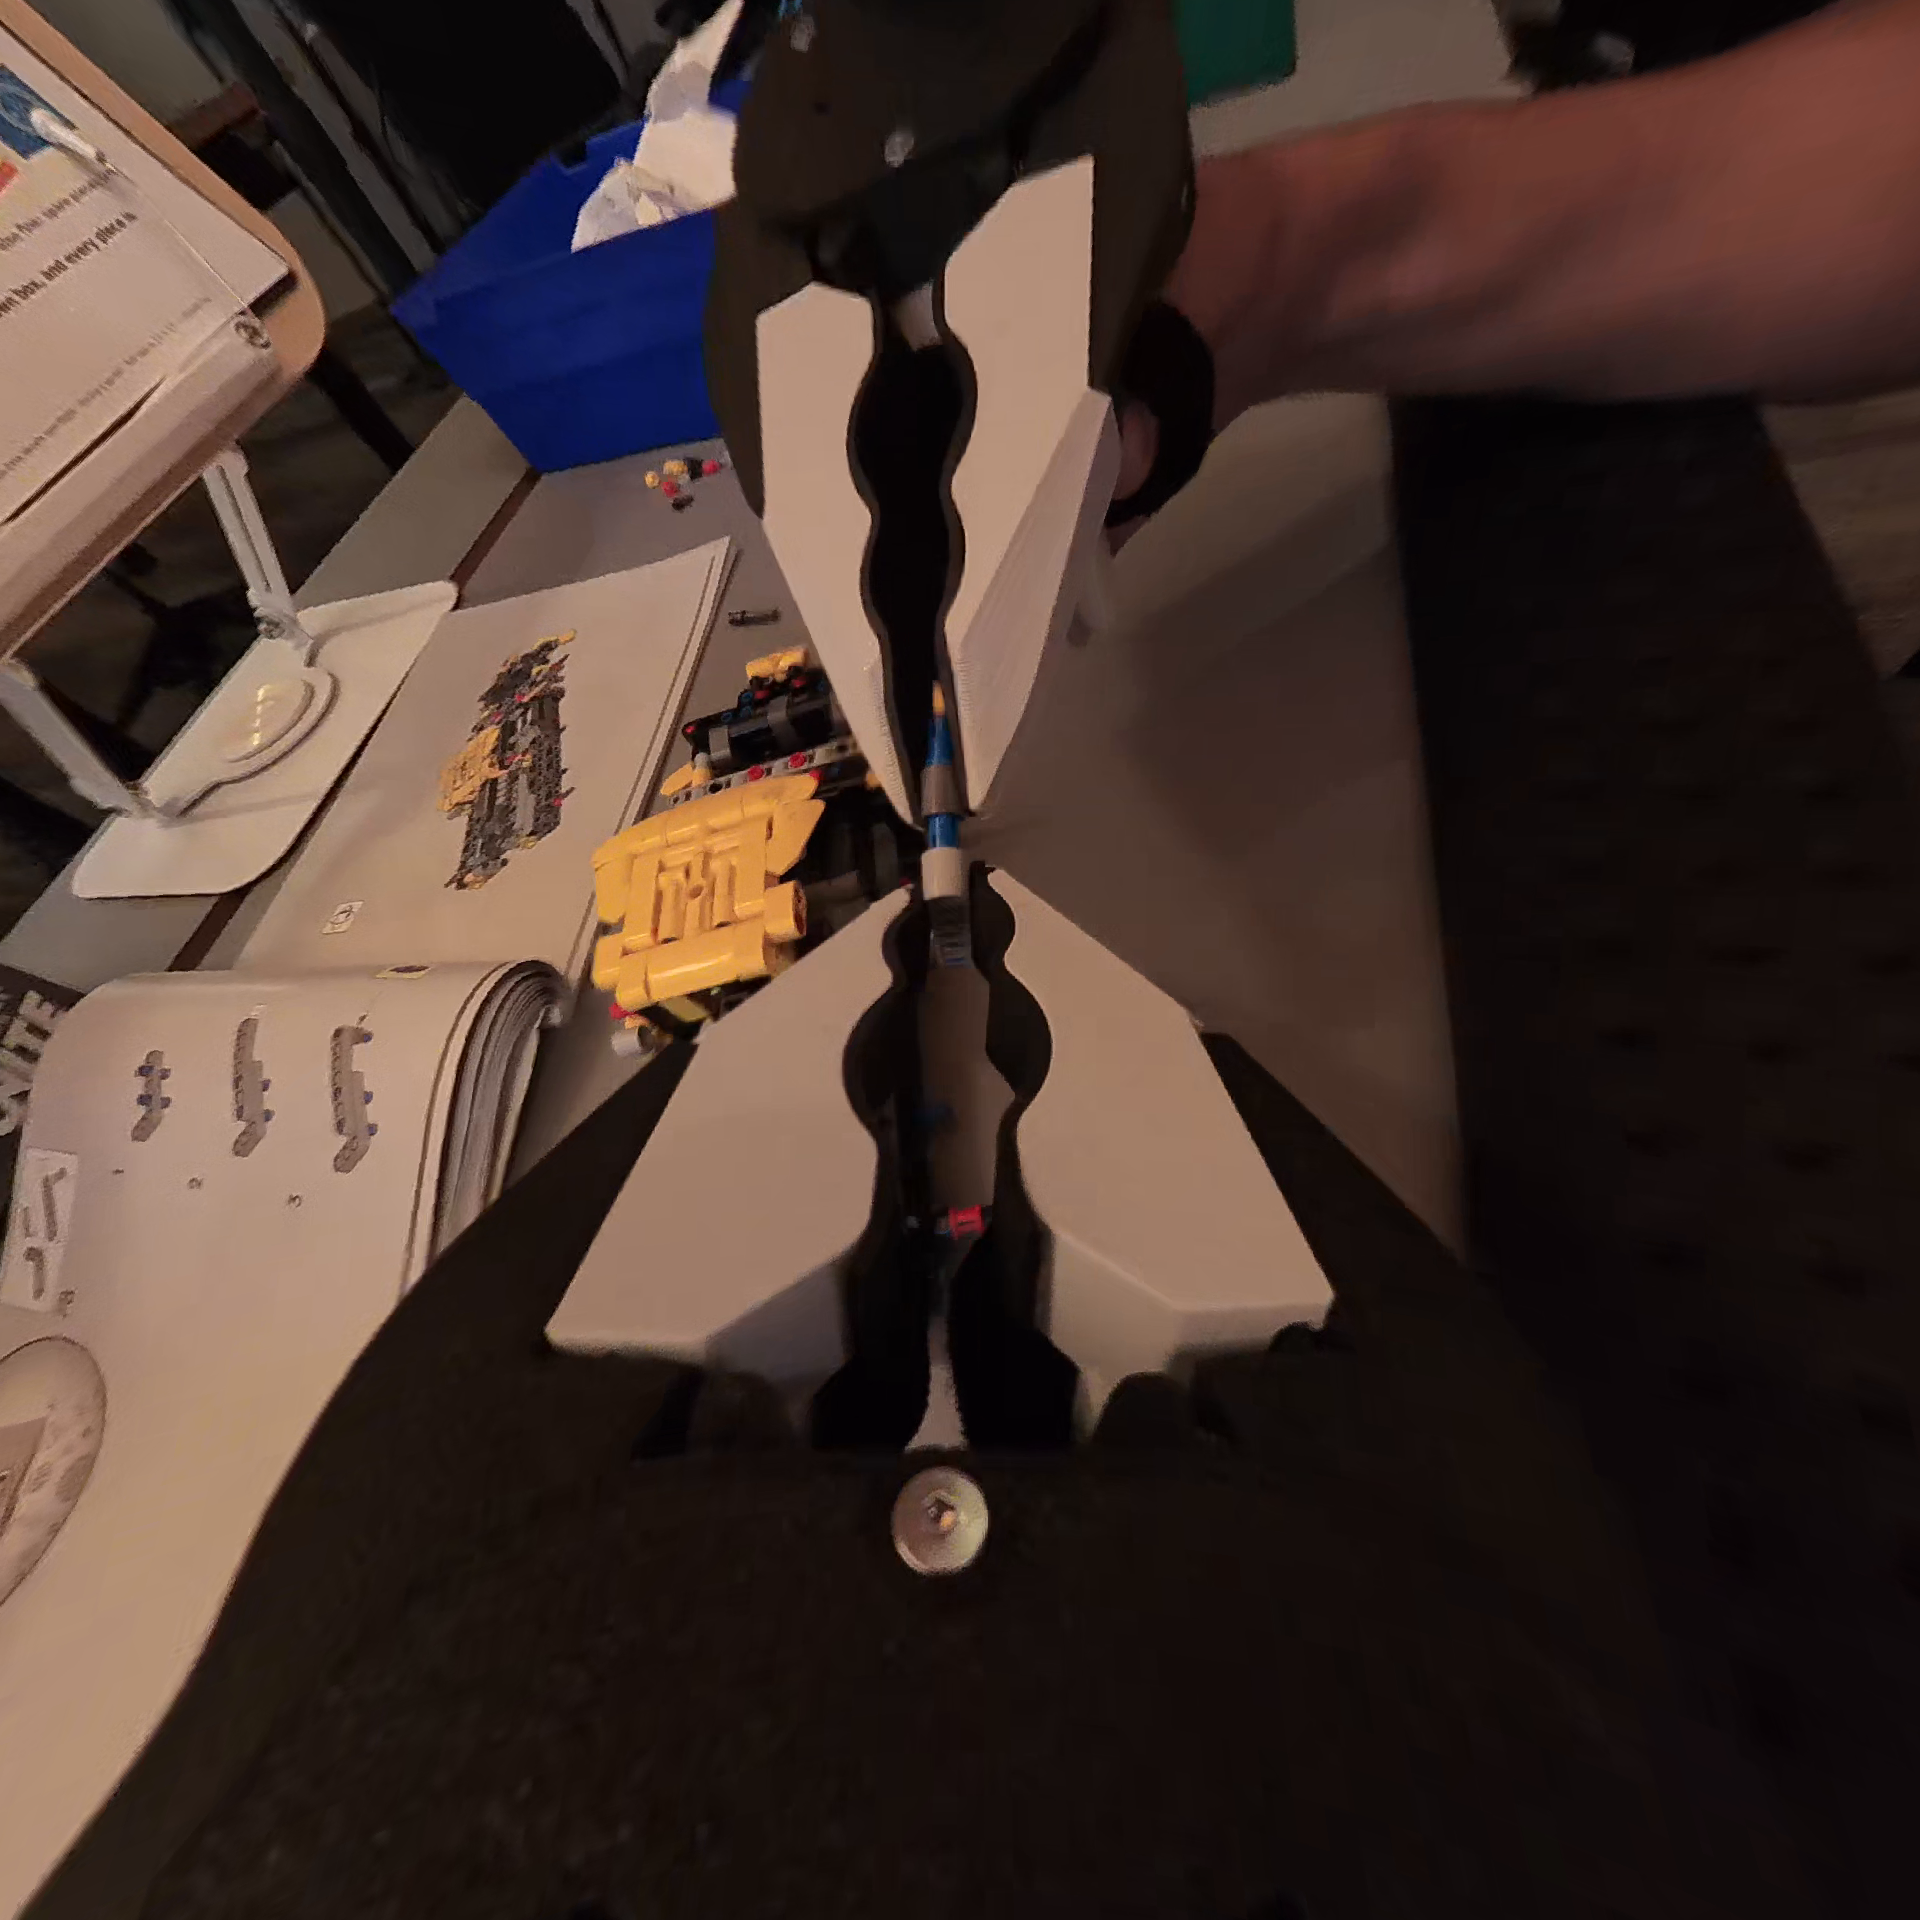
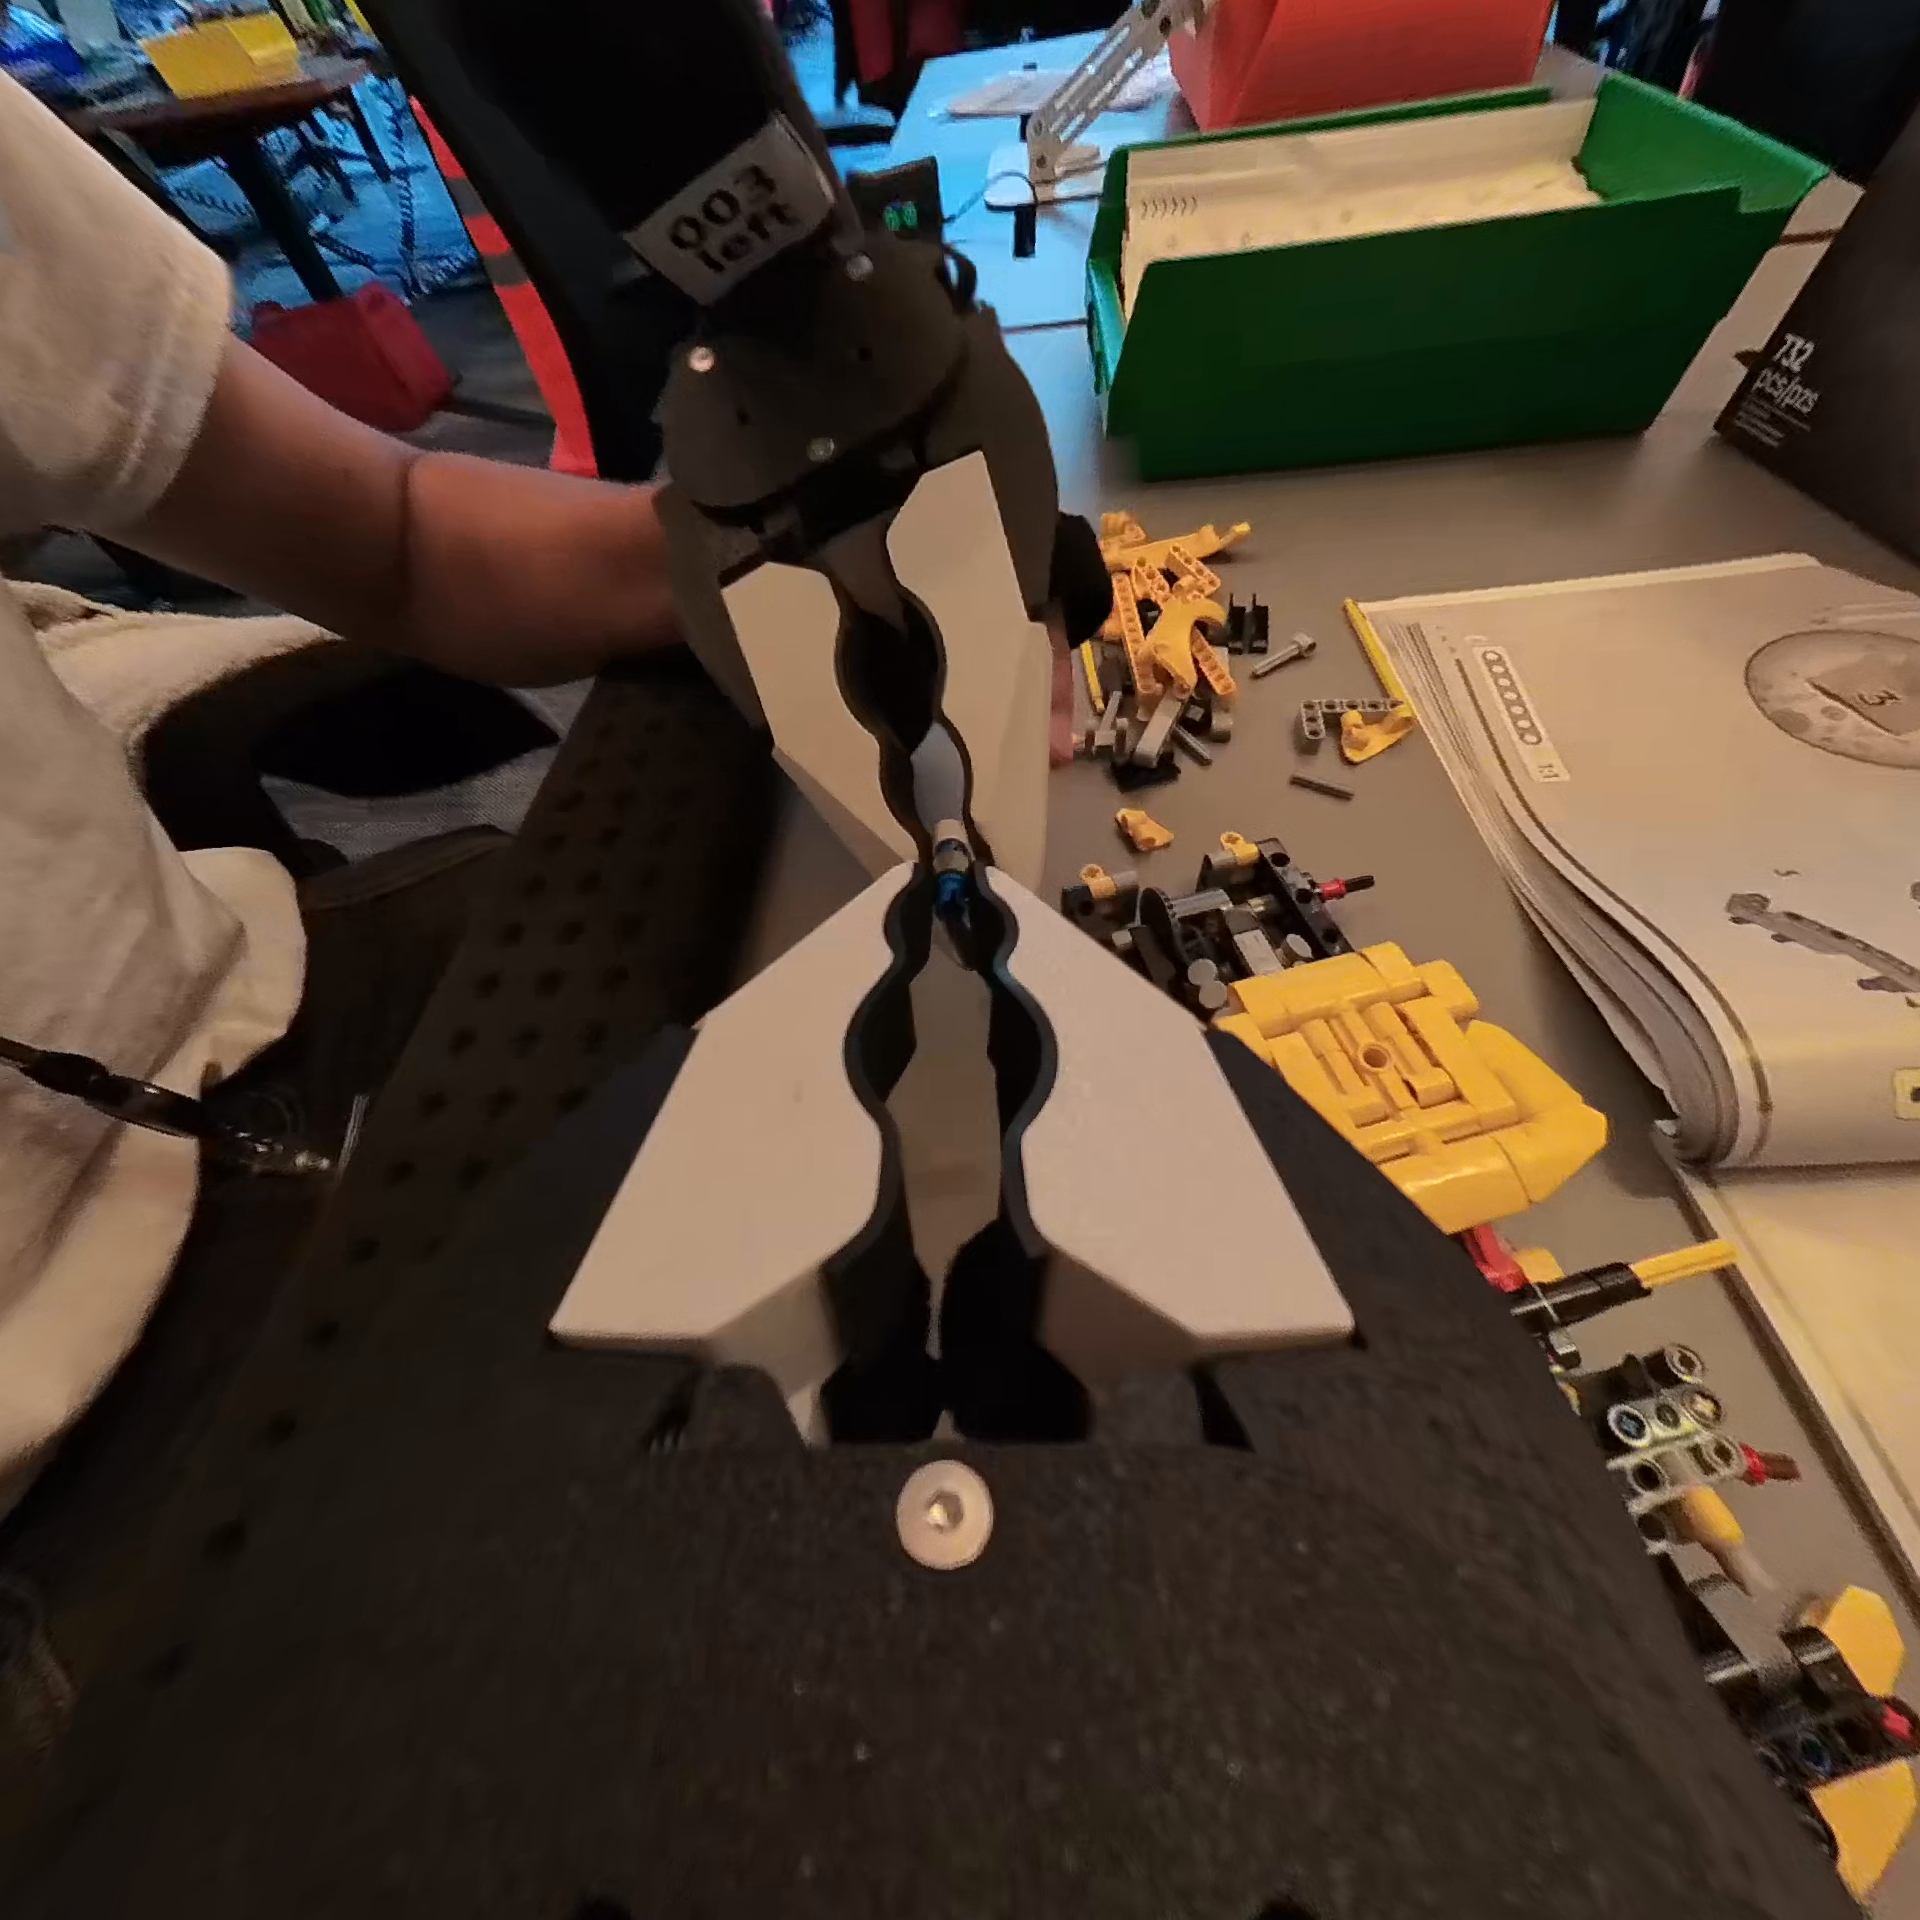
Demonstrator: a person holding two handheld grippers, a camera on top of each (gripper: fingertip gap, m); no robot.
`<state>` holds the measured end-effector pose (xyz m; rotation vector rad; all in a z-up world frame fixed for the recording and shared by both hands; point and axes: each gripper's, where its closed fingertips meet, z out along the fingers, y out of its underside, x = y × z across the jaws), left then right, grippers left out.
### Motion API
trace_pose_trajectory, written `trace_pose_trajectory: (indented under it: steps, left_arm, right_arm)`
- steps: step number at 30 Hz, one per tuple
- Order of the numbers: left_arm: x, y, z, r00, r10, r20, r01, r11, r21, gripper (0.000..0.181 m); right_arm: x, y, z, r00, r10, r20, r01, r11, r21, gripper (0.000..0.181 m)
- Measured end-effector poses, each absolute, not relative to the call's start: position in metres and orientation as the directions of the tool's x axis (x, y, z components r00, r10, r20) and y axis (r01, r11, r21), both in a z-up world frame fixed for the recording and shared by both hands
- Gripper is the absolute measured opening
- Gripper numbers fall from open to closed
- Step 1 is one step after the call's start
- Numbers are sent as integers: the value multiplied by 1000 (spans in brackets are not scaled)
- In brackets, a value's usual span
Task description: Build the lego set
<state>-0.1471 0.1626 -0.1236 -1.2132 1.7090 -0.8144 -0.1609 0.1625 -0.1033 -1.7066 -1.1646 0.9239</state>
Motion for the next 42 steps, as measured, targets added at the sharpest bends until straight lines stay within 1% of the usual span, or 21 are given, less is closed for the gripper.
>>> trace_pose_trajectory:
  steps: [3,7,13,16,20,23,26,27,30,32,33,34,35,37,39,40,42]
  left_arm:
    - [-147,170,-138,-125,-920,-372,-464,386,-797,6]
    - [-147,178,-137,-77,-875,-479,-495,451,-743,5]
    - [-144,176,-140,-81,-829,-554,-521,509,-685,4]
    - [-145,179,-142,-77,-772,-631,-548,562,-620,5]
    - [-143,177,-132,-48,-775,-630,-506,563,-653,5]
    - [-142,171,-118,-28,-820,-572,-429,527,-734,6]
    - [-144,166,-105,-23,-881,-473,-349,450,-822,7]
    - [-144,166,-103,-23,-898,-440,-338,421,-842,7]
    - [-147,173,-99,7,-914,-406,-330,381,-864,7]
    - [-147,174,-97,11,-925,-379,-315,356,-880,7]
    - [-148,177,-97,21,-927,-375,-320,349,-881,6]
    - [-149,181,-97,39,-930,-366,-327,334,-884,7]
    - [-149,185,-97,54,-939,-339,-327,304,-895,6]
    - [-149,189,-92,71,-972,-223,-290,194,-937,7]
    - [-149,192,-87,67,-997,-47,-234,30,-972,7]
    - [-149,194,-86,64,-997,38,-209,-51,-977,7]
    - [-148,195,-84,39,-982,184,-168,-188,-968,7]
  right_arm:
    - [-160,167,-118,337,941,-41,414,-187,-891,6]
    - [-161,171,-117,376,925,61,475,-136,-870,6]
    - [-163,171,-124,372,925,72,499,-135,-856,6]
    - [-163,171,-127,377,923,79,517,-140,-844,6]
    - [-162,168,-117,364,931,11,438,-161,-885,6]
    - [-162,164,-103,331,942,-59,346,-180,-921,6]
    - [-161,161,-88,286,946,-155,223,-223,-949,6]
    - [-161,161,-85,286,944,-164,199,-226,-954,6]
    - [-156,165,-83,327,940,-102,197,-173,-965,14]
    - [-155,165,-77,328,938,-112,171,-175,-970,15]
    - [-154,167,-74,338,934,-112,155,-173,-973,21]
    - [-152,171,-72,368,926,-84,159,-152,-975,29]
    - [-151,174,-70,405,914,-16,181,-97,-979,34]
    - [-150,181,-67,503,847,173,267,38,-963,35]
    - [-153,189,-74,552,747,371,424,131,-896,49]
    - [-154,194,-75,573,674,467,490,175,-854,53]
    - [-160,198,-76,574,548,608,577,255,-775,52]
